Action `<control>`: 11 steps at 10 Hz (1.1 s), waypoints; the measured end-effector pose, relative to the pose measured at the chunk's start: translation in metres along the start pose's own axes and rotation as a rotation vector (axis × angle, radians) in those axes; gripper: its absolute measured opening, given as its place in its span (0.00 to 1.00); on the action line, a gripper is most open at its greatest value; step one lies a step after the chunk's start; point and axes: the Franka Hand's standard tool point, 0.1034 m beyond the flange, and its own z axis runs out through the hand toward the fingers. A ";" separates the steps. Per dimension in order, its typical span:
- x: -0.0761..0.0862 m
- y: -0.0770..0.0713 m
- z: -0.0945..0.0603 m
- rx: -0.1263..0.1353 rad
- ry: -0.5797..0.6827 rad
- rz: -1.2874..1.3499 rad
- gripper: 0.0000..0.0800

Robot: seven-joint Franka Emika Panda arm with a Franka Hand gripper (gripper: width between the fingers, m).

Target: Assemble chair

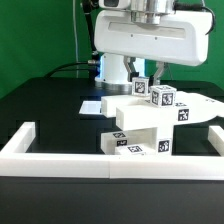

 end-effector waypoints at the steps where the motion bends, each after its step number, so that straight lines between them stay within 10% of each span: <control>1: 0.000 -0.001 0.000 0.004 -0.002 0.053 0.36; 3: 0.000 -0.001 0.000 0.005 -0.002 0.070 0.36; 4: 0.000 -0.001 0.000 0.005 -0.002 0.037 0.63; 6: -0.002 -0.002 -0.001 0.006 -0.001 -0.073 0.77; 11: 0.002 -0.002 -0.004 0.015 0.016 -0.516 0.81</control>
Offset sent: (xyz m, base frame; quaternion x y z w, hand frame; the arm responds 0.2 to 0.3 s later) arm 0.0000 0.0000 0.0000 0.0000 0.0000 -0.0650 0.9979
